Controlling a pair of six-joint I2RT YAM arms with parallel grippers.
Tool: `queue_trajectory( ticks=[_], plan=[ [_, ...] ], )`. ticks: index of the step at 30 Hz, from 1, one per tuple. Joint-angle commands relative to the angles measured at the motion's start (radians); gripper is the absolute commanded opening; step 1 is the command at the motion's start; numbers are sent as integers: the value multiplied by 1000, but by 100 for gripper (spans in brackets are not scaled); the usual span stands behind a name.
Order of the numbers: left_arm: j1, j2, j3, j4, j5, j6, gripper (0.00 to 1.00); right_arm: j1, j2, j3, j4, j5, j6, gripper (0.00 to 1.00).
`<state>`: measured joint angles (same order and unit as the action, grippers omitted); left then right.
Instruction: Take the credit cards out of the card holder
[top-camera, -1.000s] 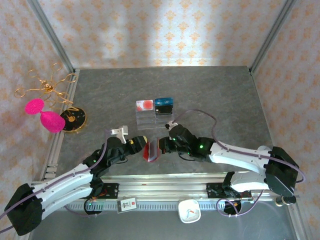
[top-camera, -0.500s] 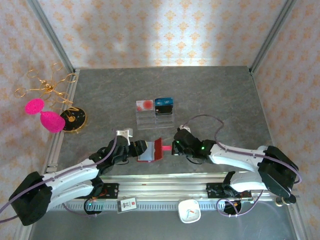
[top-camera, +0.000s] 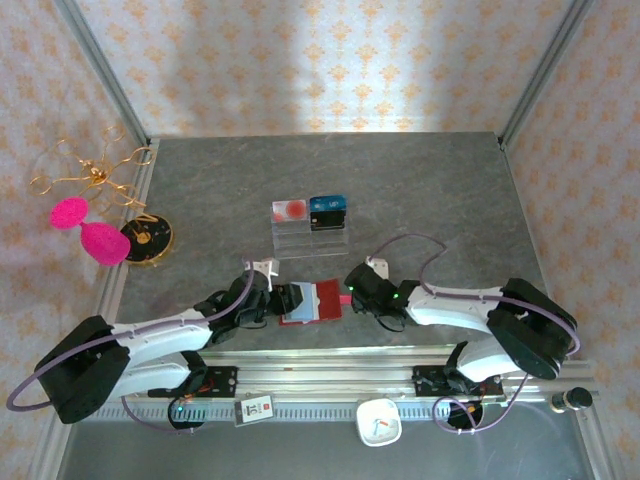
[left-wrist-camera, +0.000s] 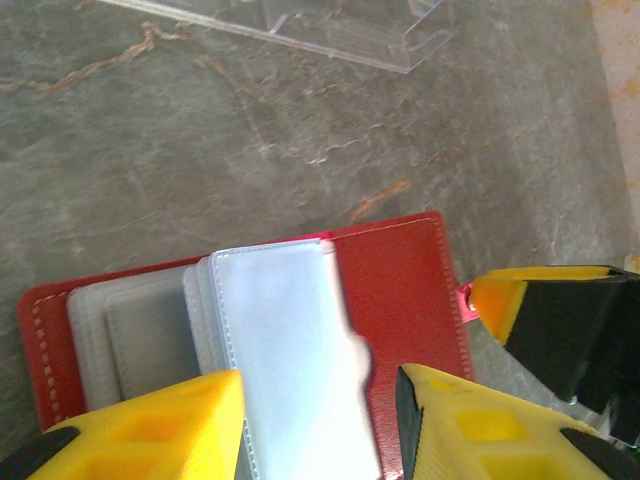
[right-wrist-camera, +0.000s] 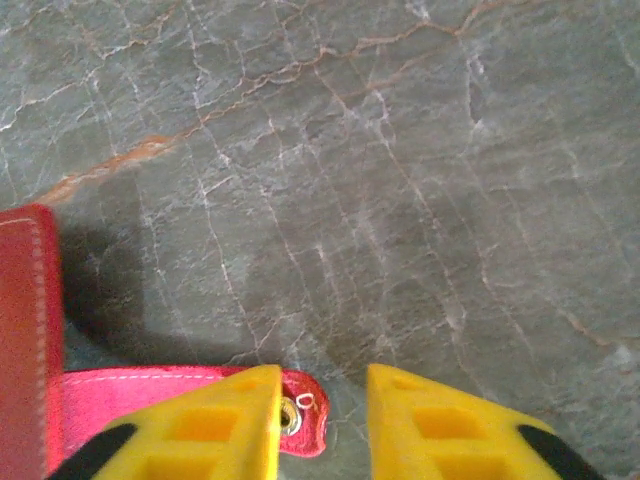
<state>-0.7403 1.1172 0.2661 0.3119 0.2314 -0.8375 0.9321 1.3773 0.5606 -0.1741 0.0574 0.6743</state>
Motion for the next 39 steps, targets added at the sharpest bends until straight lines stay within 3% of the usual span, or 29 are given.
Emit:
queue_trajectory(
  ticks=[1,5,7,12,16,22,27,39],
  plan=[
    [-14,15,32,40,9,15,44,-3,-98,-7,-25,59,-14,37],
    [-16,30,37,53,13,15,44,-3,-264,9,-38,47,-68,46],
    [-19,41,41,58,15,18,44,-3,-330,19,7,-37,-123,48],
    [-20,53,46,61,20,17,44,-4,-230,82,123,-345,-160,31],
    [-19,23,38,47,11,12,44,-3,-60,66,208,-411,-133,20],
    [-14,-98,22,-70,-53,18,50,-4,78,21,249,-336,-104,12],
    [51,-203,-38,-160,-84,20,56,-6,118,-18,227,-255,-72,8],
    [64,-82,-69,-36,-16,1,59,-6,123,-31,228,-246,-62,7]
  ],
)
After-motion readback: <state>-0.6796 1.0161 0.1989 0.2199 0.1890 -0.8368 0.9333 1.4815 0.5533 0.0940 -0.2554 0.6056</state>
